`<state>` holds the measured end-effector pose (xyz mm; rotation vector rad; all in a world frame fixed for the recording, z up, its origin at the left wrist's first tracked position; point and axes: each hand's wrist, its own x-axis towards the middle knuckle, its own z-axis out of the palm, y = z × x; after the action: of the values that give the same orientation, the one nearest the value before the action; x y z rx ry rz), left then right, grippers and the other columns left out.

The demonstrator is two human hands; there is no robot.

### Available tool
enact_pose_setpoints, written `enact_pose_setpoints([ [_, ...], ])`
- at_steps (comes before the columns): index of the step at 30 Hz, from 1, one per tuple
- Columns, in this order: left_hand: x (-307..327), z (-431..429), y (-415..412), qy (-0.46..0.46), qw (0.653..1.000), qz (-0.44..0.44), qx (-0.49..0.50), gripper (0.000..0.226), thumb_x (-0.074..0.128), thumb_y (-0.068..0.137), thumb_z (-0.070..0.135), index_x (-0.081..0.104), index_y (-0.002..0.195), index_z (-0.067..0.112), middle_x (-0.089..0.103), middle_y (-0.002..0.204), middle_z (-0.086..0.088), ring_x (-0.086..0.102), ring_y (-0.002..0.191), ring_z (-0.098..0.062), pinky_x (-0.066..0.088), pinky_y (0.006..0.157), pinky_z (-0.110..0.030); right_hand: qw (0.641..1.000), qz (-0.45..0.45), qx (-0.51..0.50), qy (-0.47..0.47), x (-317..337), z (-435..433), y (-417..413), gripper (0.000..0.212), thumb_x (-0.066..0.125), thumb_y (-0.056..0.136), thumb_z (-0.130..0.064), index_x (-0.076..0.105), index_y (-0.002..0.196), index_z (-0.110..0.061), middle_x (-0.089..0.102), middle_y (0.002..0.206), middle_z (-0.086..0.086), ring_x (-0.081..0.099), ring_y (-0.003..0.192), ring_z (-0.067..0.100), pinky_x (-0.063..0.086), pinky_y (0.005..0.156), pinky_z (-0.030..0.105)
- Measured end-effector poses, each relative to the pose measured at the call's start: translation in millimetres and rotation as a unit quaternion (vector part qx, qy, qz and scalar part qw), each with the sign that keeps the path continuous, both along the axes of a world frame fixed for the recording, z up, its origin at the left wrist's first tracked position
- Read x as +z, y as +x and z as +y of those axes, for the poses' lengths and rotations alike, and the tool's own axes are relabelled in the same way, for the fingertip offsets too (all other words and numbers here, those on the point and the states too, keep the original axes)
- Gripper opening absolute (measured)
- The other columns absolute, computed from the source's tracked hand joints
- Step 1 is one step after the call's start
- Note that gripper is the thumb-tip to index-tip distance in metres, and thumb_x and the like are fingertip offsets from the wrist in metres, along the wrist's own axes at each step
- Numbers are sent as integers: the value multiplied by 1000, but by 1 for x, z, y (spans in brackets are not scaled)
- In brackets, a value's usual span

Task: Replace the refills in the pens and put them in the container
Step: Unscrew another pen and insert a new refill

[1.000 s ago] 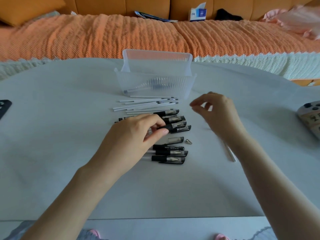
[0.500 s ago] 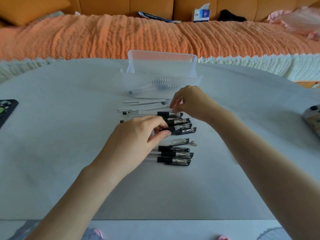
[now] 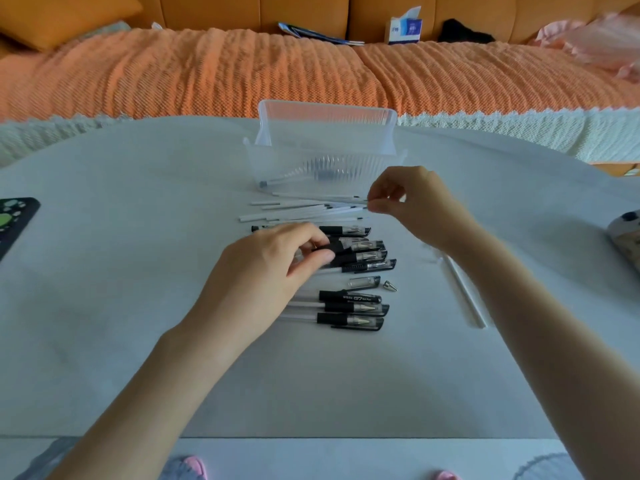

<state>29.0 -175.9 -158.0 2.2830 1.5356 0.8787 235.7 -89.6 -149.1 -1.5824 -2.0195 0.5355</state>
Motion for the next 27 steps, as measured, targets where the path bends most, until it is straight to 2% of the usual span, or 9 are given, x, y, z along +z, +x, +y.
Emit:
enact_pose_setpoints([
  [5, 3, 4, -3, -41, 996, -78, 28, 14, 54, 88, 35, 60, 93, 25, 61, 80, 17, 59, 68, -4, 51, 71, -34, 993, 115, -20, 13, 7, -47, 21, 13, 67, 83, -11, 69, 85, -24, 59, 67, -11, 48, 56, -3, 36, 56, 9],
  [9, 6, 6, -4, -70, 985, -157, 33, 5, 54, 92, 19, 59, 89, 19, 62, 73, 8, 59, 64, -8, 47, 67, -24, 989, 138, -45, 1, 8, -67, 32, 18, 68, 82, -13, 68, 76, -30, 62, 68, -4, 45, 54, 0, 33, 53, 9],
  [13, 7, 5, -6, -73, 983, -166, 37, 6, 54, 92, 18, 60, 92, 16, 63, 75, 6, 59, 67, -10, 45, 68, -23, 989, 139, -51, 2, 10, -72, 37, 18, 68, 81, -12, 68, 75, -29, 61, 66, -1, 41, 48, 1, 30, 48, 8],
  [19, 6, 5, -5, -69, 984, -161, 34, 6, 55, 92, 18, 60, 91, 16, 63, 76, 5, 59, 68, -9, 45, 66, -20, 986, 156, -54, -18, 2, -69, 40, 25, 69, 80, -13, 67, 71, -35, 63, 65, -11, 46, 58, 5, 35, 56, 13],
  [22, 6, 5, -4, -62, 984, -162, 35, 7, 55, 91, 18, 61, 92, 14, 63, 75, 5, 59, 68, -9, 45, 64, -20, 987, 152, -53, -14, 4, -69, 41, 23, 69, 81, -11, 68, 72, -32, 64, 63, -8, 47, 58, 5, 34, 55, 11],
  [25, 6, 6, -5, -60, 984, -164, 35, 7, 55, 91, 18, 61, 93, 14, 63, 76, 5, 59, 68, -10, 47, 64, -24, 989, 138, -51, -8, 6, -70, 41, 19, 69, 81, -10, 68, 75, -27, 66, 67, -1, 47, 54, 2, 34, 52, 8],
  [27, 7, 5, -6, -60, 984, -163, 34, 7, 55, 91, 18, 61, 92, 15, 63, 76, 4, 59, 68, -10, 47, 63, -24, 990, 134, -50, -9, 7, -71, 41, 18, 68, 81, -10, 69, 75, -27, 66, 75, -6, 48, 55, 1, 34, 52, 7],
])
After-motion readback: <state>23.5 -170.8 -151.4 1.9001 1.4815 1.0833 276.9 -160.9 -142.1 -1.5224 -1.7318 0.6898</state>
